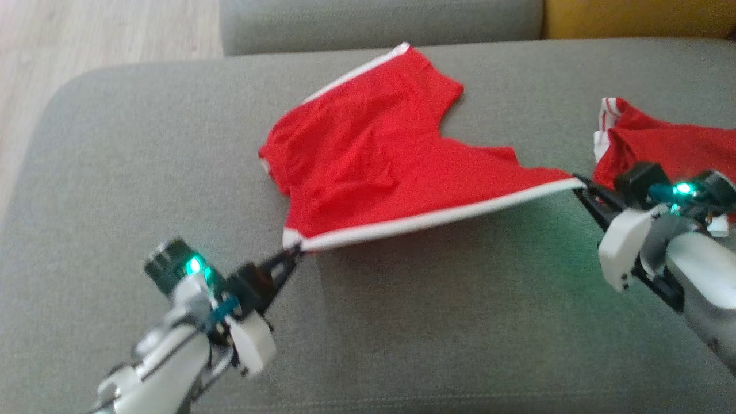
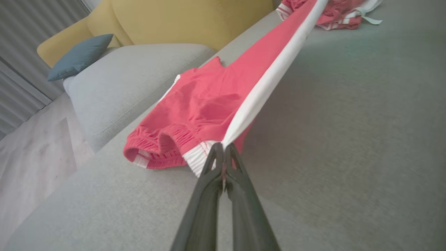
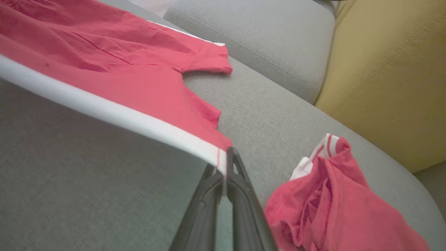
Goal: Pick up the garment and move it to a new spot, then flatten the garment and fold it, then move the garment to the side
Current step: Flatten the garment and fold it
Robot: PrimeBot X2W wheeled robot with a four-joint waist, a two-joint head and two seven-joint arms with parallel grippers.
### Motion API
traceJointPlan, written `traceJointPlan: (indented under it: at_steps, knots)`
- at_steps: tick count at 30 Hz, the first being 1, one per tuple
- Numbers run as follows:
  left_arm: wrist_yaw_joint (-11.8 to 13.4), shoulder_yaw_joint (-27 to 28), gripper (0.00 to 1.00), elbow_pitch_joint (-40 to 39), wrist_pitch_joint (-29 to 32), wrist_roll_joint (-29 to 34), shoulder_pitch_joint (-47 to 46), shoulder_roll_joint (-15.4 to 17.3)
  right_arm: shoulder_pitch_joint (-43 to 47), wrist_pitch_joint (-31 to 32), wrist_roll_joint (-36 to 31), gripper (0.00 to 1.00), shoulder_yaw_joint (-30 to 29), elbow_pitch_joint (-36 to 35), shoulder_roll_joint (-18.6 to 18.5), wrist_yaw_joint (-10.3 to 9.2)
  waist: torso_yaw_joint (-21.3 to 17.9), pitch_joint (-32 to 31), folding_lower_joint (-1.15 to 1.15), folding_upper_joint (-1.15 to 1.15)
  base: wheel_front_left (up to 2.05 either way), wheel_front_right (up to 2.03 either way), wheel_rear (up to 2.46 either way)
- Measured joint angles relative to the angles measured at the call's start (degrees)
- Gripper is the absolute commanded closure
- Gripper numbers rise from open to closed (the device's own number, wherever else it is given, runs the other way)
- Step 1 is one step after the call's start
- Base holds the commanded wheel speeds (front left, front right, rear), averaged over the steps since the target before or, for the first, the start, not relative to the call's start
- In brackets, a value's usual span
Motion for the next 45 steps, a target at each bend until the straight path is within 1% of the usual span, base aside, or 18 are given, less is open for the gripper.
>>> traceJointPlan:
  at_steps: [4, 5, 8, 10, 13, 15, 19, 21, 25, 27, 32, 33, 35, 38, 45]
  knots:
    - [0.13, -0.90, 1.00, -2.50, 0.00, -0.98, 4.75, 0.55, 1.97, 1.42, 2.47, 1.00, 3.56, -4.50, -3.70, 0.00, -0.66, -2.11, 0.00, 0.00, 0.00, 0.00, 0.00]
    - [0.81, -0.88, 1.00, -4.02, 0.00, -1.81, 6.98, 0.87, 2.79, 2.41, 3.50, 1.00, 4.83, -6.68, -5.46, 0.00, -1.12, -2.86, 0.00, 0.00, 0.00, 0.00, 0.00]
    - [1.56, -1.14, 1.00, -6.19, 0.10, -2.45, 9.92, 1.40, 4.35, 4.10, 5.13, 1.00, 6.03, -9.92, -7.82, 0.00, -1.67, -4.03, 0.00, 0.00, 0.00, 0.00, 0.00]
    - [1.56, -1.87, 1.00, -7.83, 0.70, -2.45, 11.97, 1.91, 5.44, 5.13, 5.81, 1.00, 6.88, -12.36, -9.83, 0.00, -2.04, -4.59, 0.00, 0.00, 0.00, 0.00, 0.00]
    - [1.65, -3.10, 1.00, -10.34, 1.64, -2.45, 14.66, 2.38, 7.73, 7.59, 7.61, 1.00, 8.03, -16.49, -13.24, 0.00, -2.22, -5.07, 0.00, 0.00, 0.00, 0.00, 0.00]
    - [2.14, -3.48, 1.00, -12.51, 2.65, -2.46, 16.14, 3.00, 9.44, 9.47, 8.75, 1.00, 9.14, -19.75, -15.80, 0.00, -2.20, -5.29, 0.00, 0.00, 0.00, 0.00, 0.00]
    - [2.40, -4.78, 1.00, -16.45, 4.61, -2.48, 18.27, 3.93, 11.57, 12.32, 11.00, 1.00, 9.11, -25.16, -20.40, 0.00, -2.09, -5.43, 0.00, 0.00, 0.00, 0.00, 0.00]
    - [2.60, -4.59, 1.00, -18.09, 5.02, -3.67, 18.81, 3.94, 11.43, 12.41, 11.03, 1.00, 7.86, -26.61, -21.73, 0.00, -1.99, -5.31, 0.00, 0.00, 0.00, 0.00, 0.00]
    - [3.60, -3.75, 1.00, -19.53, 5.57, -4.28, 18.58, 4.00, 11.18, 12.76, 10.69, 1.00, 4.58, -27.84, -21.99, 0.00, -1.62, -4.70, 0.00, 0.00, 0.00, 0.00, 0.00]
    - [3.64, -2.91, 1.00, -20.19, 5.64, -4.82, 18.19, 3.97, 10.88, 12.87, 9.66, 1.00, 3.15, -27.93, -21.92, 0.00, -1.31, -4.02, 0.00, 0.00, 0.00, 0.00, 0.00]
    - [4.09, -1.66, 1.00, -20.75, 6.05, -5.31, 13.84, 3.85, 7.34, 14.02, 6.84, 1.00, 0.53, -28.08, -21.38, 0.00, 0.13, -1.61, 0.00, 0.00, 0.00, 0.00, 0.00]
    - [4.09, -1.66, 1.00, -20.75, 6.05, -5.31, 13.84, 3.85, 7.34, 14.02, 6.84, 1.00, 0.53, -28.08, -21.38, 0.00, 0.13, -1.61, 0.00, 0.00, 0.00, 0.00, 0.00]
    - [4.25, -0.54, 1.00, -20.83, 6.05, -5.98, 12.38, 3.57, 5.19, 14.81, 5.79, 1.00, -0.40, -28.38, -21.12, 0.00, 0.81, -0.44, 0.00, 0.00, 0.00, 0.00, 0.00]
    - [4.37, -0.27, 1.00, -20.34, 6.04, -5.98, 10.03, 3.02, 1.82, 15.58, 4.35, 1.00, -0.79, -28.03, -20.78, 0.00, 1.94, 1.34, 0.00, 0.00, 0.00, 0.00, 0.00]
    - [4.36, 0.86, 1.00, -16.73, 5.35, -6.30, 4.35, 0.73, -5.92, 16.94, 2.79, 1.00, 0.23, -25.18, -18.92, 0.00, 4.97, 5.13, 0.00, 0.00, 0.00, 0.00, 0.00]
